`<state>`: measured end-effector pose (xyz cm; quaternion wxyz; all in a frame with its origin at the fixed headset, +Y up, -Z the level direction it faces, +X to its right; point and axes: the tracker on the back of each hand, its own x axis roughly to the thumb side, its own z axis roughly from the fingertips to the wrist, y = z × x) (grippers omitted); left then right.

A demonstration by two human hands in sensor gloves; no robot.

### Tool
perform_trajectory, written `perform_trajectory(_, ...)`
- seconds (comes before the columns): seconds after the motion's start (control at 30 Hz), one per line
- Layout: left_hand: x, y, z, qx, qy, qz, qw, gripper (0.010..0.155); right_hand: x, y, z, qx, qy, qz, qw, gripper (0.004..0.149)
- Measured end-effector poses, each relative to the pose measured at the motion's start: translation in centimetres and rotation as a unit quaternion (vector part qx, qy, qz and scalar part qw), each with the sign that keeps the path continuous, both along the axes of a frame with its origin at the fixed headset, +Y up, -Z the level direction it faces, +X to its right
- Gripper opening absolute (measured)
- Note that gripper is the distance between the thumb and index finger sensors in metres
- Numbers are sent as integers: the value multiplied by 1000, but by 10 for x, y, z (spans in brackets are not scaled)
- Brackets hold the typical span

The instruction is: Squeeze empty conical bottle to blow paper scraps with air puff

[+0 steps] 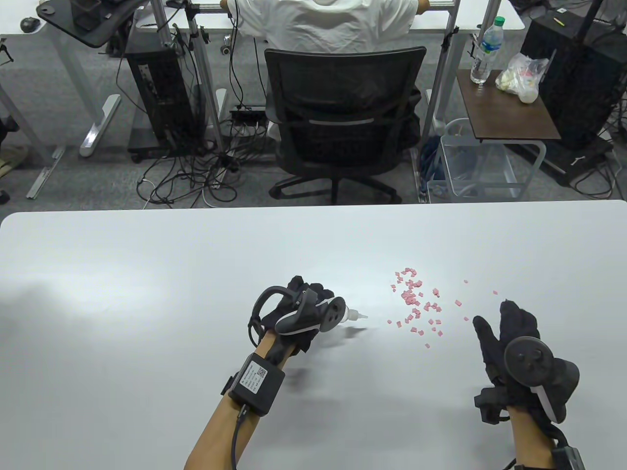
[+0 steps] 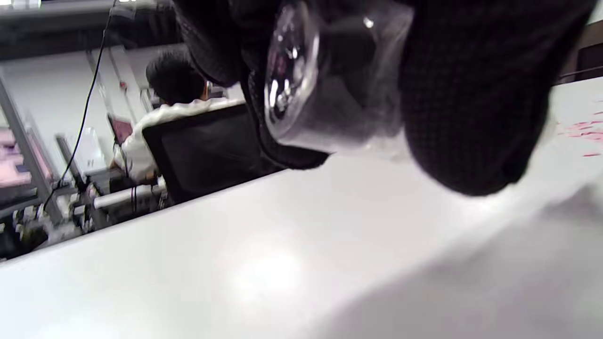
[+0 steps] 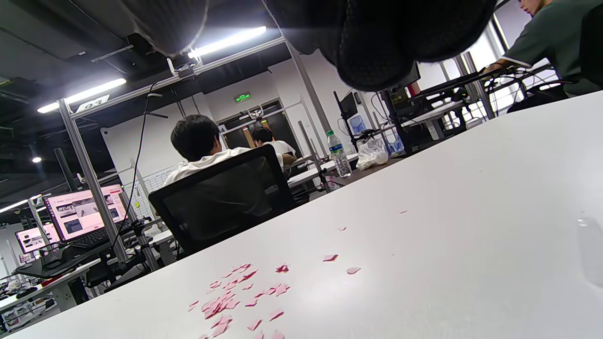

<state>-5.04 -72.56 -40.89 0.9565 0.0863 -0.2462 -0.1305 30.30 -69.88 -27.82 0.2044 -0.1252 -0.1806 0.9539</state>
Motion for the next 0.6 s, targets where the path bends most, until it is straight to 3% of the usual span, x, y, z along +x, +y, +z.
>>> perform_trajectory(0.03, 1, 2, -1, 15, -1, -23, 1000, 62, 0, 0, 0, 0, 0, 1, 1000, 73)
perform_trajectory(0.07, 0, 2, -2, -25, 5, -39, 999, 64, 0, 0, 0, 0, 0, 2, 1000, 73)
perform_trajectory(0.13, -1, 1, -2, -39, -16, -16, 999, 68, 0, 0, 0, 0, 0, 3, 1000, 73)
perform_trajectory(0.23, 0, 0, -3, -52, 6, 2, 999, 73, 0, 0, 0, -1, 0, 3, 1000, 73)
perform_trajectory(0.37, 4, 0, -3, -7, 31, 5, 999, 71, 0, 0, 0, -2, -1, 3, 1000, 73)
perform_trajectory(0.47, 9, 2, -2, 30, 25, -2, 999, 61, 0, 0, 0, -1, -2, 3, 1000, 73)
perform_trajectory(0.6, 11, -1, -6, -45, 35, -7, 998, 71, 1, 0, 0, -1, -2, -1, 1000, 73)
